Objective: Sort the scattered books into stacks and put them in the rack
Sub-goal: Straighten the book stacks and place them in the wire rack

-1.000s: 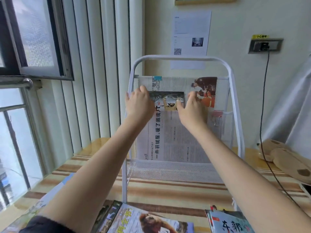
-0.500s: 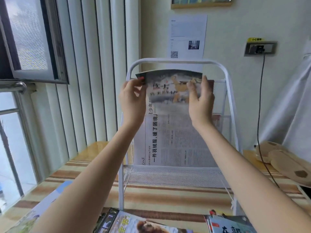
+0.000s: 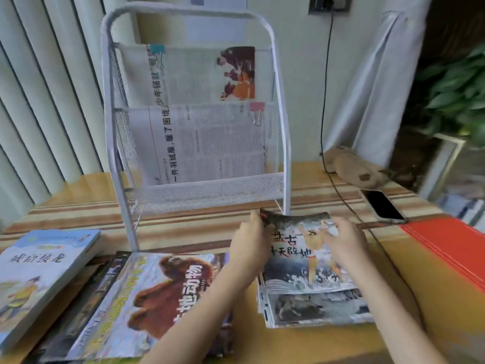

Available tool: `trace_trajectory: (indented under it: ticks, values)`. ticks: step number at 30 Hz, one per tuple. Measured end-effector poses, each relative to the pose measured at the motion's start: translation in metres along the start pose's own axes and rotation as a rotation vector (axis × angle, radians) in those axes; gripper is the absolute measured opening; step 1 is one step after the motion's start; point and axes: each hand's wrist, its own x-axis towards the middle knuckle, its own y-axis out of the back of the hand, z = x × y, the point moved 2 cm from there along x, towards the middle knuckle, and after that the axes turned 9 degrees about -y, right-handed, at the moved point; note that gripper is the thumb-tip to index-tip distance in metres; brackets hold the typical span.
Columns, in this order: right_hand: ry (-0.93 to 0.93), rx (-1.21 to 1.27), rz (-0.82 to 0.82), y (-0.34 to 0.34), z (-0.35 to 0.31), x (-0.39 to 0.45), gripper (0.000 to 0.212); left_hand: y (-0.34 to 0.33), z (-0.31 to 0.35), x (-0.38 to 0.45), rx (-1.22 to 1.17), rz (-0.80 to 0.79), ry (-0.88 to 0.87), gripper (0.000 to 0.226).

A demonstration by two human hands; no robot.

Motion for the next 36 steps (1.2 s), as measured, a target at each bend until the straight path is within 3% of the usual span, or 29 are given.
trace_trajectory:
  ticks: [3, 5, 8, 12, 14, 17, 20, 22, 27, 30, 36]
  values:
    - [-0.020, -0.158, 0.004, -0.014, 0.019, -0.012, 0.044, -0.006, -0.002, -0.012, 0.229, 0.008, 0.024, 0.035]
    - [-0.011, -0.304, 0.065, -0.015, 0.023, -0.016, 0.042, -0.005, -0.006, -0.017, 0.265, 0.026, 0.031, 0.058]
    - [-0.040, -0.207, -0.050, -0.016, 0.023, -0.013, 0.055, -0.006, -0.010, -0.028, -0.226, -0.025, 0.228, 0.084]
    - [-0.142, 0.107, -0.310, -0.008, 0.023, -0.013, 0.064, -0.017, -0.013, -0.039, -0.764, -0.093, 0.494, 0.081]
    - [-0.171, 0.206, -0.332, -0.004, 0.025, -0.014, 0.061, -0.022, -0.012, -0.034, -0.901, -0.116, 0.594, 0.086]
    - [-0.191, 0.301, -0.293, -0.002, 0.030, -0.016, 0.058, -0.015, -0.009, -0.026, -1.057, -0.123, 0.670, 0.065]
    - [-0.210, 0.355, -0.279, -0.002, 0.033, -0.016, 0.060, -0.005, -0.012, -0.019, -1.037, -0.135, 0.647, 0.036]
    - [-0.217, 0.369, -0.274, -0.002, 0.033, -0.015, 0.062, -0.003, -0.013, -0.018, -1.008, -0.158, 0.636, 0.031]
    - [-0.237, 0.390, -0.247, -0.002, 0.035, -0.014, 0.058, -0.014, -0.011, -0.009, -1.094, -0.338, 0.637, 0.032]
    - [-0.245, 0.427, -0.242, -0.001, 0.037, -0.014, 0.057, -0.019, -0.010, -0.009, -1.081, -0.355, 0.614, 0.028]
    - [-0.283, 0.466, -0.262, 0.004, 0.032, -0.014, 0.065, -0.009, -0.016, -0.007, -1.080, -0.505, 0.625, 0.043]
